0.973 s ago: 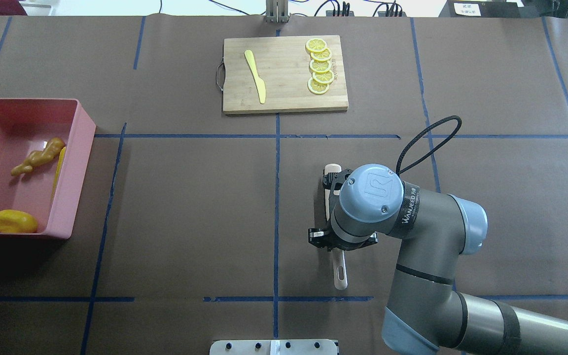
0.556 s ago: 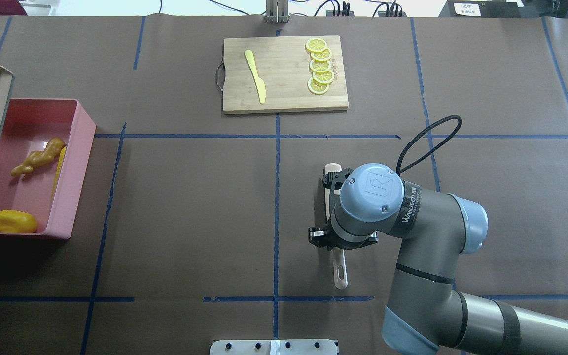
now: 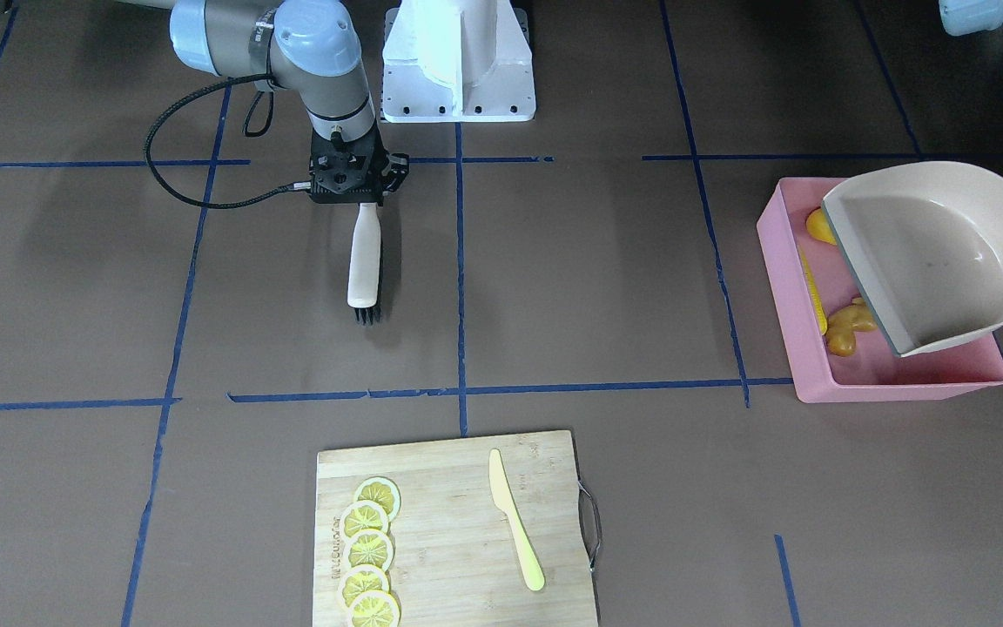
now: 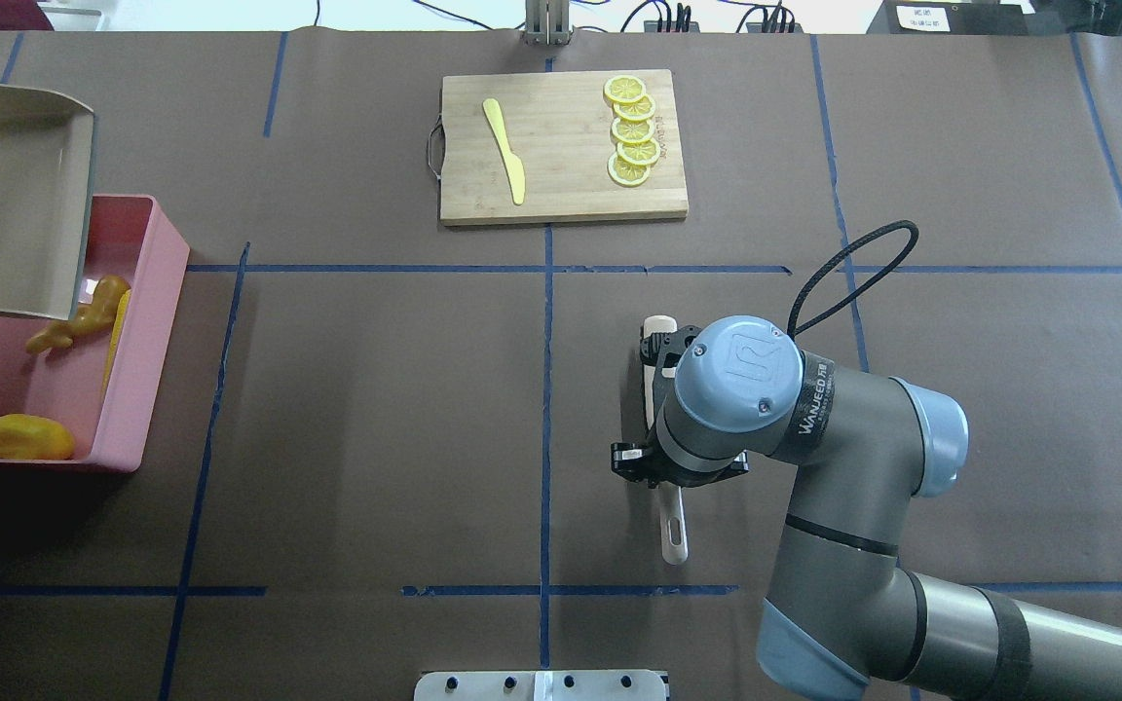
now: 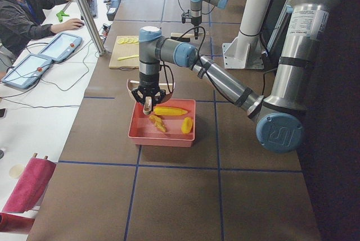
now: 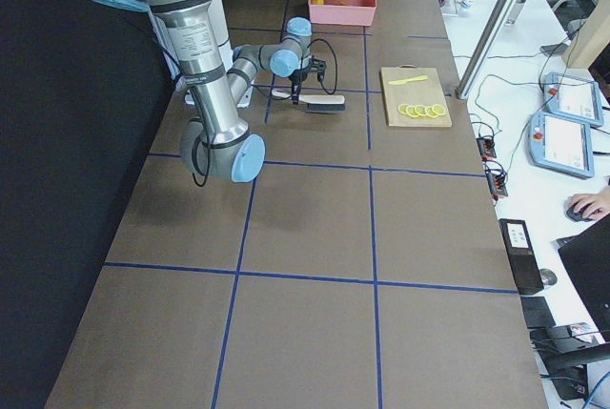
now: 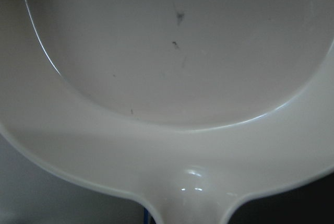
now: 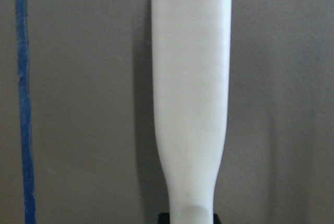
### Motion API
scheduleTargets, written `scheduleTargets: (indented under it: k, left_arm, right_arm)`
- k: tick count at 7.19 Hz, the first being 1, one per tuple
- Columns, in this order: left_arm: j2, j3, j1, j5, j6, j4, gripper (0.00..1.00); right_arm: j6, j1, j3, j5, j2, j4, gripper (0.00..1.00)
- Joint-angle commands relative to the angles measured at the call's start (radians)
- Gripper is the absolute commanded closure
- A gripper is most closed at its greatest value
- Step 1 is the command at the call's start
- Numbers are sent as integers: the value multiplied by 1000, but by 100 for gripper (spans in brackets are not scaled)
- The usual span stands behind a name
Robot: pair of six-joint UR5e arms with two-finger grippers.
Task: Sweep and dump trash into bin
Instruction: 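Hold the emptied dustpan tilted over the pink bin with the left gripper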
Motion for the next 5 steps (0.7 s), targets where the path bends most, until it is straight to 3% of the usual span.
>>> scheduleTargets:
  k: [1,5]
  left_arm:
    - [-27,-33,92,-33,-146,-2,100]
    - [-93,-84,329,-33,-487,-2,99]
  right_arm:
    - [1,-2,-1,-5,-1,0,100]
    - [9,-4,2,-5,2,0,100]
